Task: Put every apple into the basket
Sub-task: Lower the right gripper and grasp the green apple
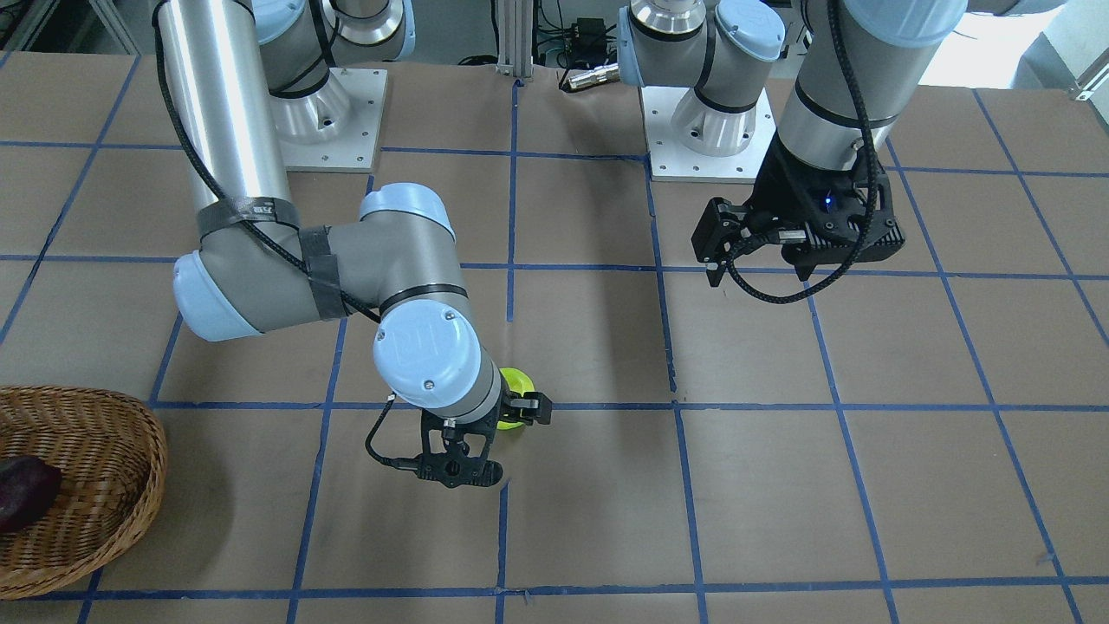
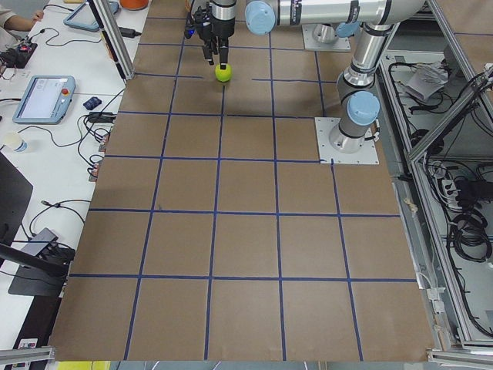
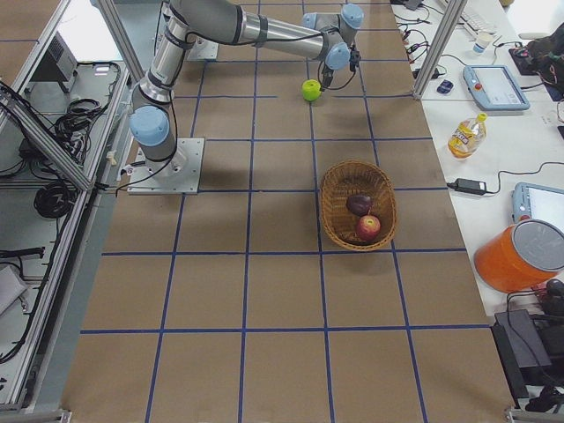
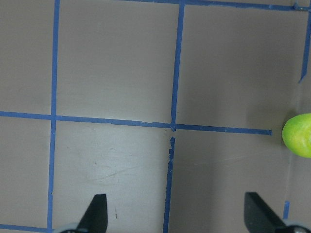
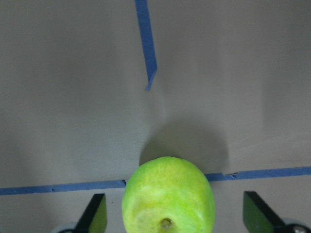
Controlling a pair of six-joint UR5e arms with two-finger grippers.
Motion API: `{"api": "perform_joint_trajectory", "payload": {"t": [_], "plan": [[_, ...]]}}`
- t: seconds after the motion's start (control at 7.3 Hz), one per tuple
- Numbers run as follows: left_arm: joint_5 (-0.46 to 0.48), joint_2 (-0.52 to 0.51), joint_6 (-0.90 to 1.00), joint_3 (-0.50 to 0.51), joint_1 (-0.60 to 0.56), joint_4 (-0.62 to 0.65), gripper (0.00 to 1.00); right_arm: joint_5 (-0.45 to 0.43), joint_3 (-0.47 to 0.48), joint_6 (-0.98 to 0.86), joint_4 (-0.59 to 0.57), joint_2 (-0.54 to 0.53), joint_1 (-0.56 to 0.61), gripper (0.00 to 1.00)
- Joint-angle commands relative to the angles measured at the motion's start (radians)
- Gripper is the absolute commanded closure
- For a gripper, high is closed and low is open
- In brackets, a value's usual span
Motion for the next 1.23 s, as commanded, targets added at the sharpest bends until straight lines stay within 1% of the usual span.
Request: {"api": "perform_joint_trajectory", "payload": {"t": [0.0,0.14,0.41,0.69,0.82,0.96,1.1], "plan": [[0.000,0.002,0.000,0.000,0.000,0.000,0.00,-0.010,0.004,0.021,-0.016,0.028,0.018,0.00],[0.000,0.001,0.000,0.000,0.000,0.000,0.00,-0.015,0.011,0.011,-0.010,0.030,0.022,0.00],[0.000,0.001,0.000,-0.002,0.000,0.000,0.00,-0.014,0.075,0.007,-0.028,0.027,0.022,0.00],[0.000,0.002,0.000,0.000,0.000,0.000,0.00,-0.014,0.082,0.019,-0.027,0.022,0.023,0.00],[0.000,0.001,0.000,0.000,0.000,0.000,0.00,-0.015,0.080,0.018,-0.029,0.022,0.022,0.24],[0.000,0.002,0.000,-0.002,0.000,0.000,0.00,-0.017,0.071,0.020,-0.032,0.019,0.020,0.99],[0.000,0.002,0.000,0.000,0.001,0.000,0.00,-0.017,0.064,0.014,-0.032,0.015,0.020,1.00]]}}
